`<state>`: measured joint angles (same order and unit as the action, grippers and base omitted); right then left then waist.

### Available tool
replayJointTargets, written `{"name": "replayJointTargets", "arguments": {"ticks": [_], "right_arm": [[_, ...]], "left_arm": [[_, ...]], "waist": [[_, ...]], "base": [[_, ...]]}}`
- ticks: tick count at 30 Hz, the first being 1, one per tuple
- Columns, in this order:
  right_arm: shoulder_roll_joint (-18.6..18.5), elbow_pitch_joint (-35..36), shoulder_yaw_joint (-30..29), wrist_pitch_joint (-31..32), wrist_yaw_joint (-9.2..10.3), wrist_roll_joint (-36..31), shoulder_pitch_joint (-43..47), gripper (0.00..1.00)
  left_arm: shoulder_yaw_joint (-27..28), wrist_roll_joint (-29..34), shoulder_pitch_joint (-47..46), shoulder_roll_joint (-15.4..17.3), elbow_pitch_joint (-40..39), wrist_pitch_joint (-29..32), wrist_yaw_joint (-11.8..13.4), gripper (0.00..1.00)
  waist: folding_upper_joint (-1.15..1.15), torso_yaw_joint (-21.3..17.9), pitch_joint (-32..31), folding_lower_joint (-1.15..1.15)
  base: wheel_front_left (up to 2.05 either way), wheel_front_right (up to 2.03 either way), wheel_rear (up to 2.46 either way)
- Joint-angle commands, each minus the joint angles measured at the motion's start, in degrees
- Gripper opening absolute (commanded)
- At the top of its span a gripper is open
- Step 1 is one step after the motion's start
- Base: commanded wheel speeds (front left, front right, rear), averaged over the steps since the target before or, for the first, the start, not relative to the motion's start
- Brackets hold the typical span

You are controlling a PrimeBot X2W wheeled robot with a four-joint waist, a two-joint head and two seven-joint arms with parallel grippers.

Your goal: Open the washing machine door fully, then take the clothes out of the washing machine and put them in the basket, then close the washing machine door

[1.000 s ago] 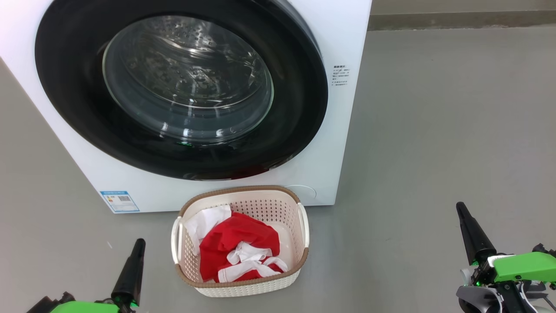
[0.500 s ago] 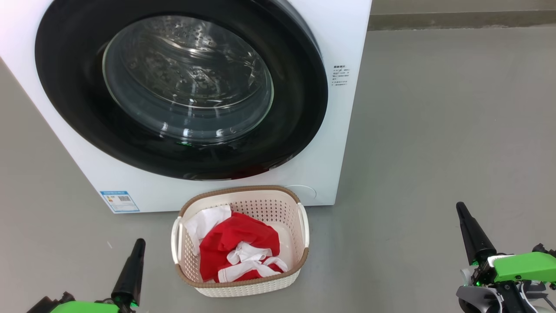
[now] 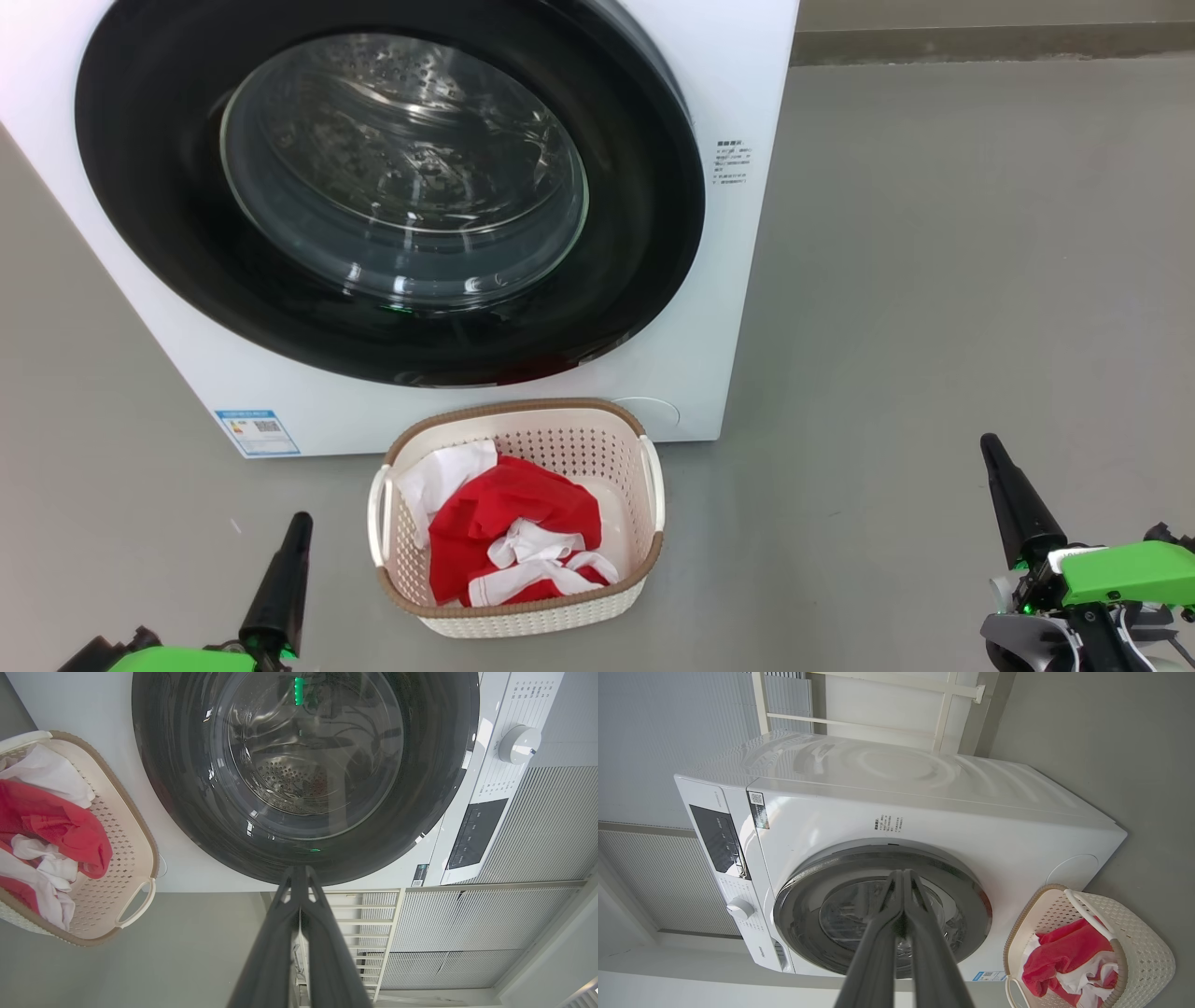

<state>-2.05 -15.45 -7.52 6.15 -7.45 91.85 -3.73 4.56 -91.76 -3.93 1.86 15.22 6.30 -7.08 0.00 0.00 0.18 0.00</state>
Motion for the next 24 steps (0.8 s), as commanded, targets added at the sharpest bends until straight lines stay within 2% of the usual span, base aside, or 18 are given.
{"name": "replayJointTargets", "arguments": {"ticks": [1,24], "right_arm": [[-0.8,1.4,1.0,0.3,-0.03,0.3,-2.5,0.0],[-0.8,1.4,1.0,0.3,-0.03,0.3,-2.5,0.0]], "left_arm": [[2.0,-0.4,-2.3,1.0,-1.2,0.2,-0.4,0.0],[2.0,-0.4,-2.3,1.0,-1.2,0.2,-0.4,0.0]], "waist": [[0.0,0.0,0.0,0.0],[0.0,0.0,0.0,0.0]], "base": [[0.0,0.0,0.0],[0.0,0.0,0.0]]}}
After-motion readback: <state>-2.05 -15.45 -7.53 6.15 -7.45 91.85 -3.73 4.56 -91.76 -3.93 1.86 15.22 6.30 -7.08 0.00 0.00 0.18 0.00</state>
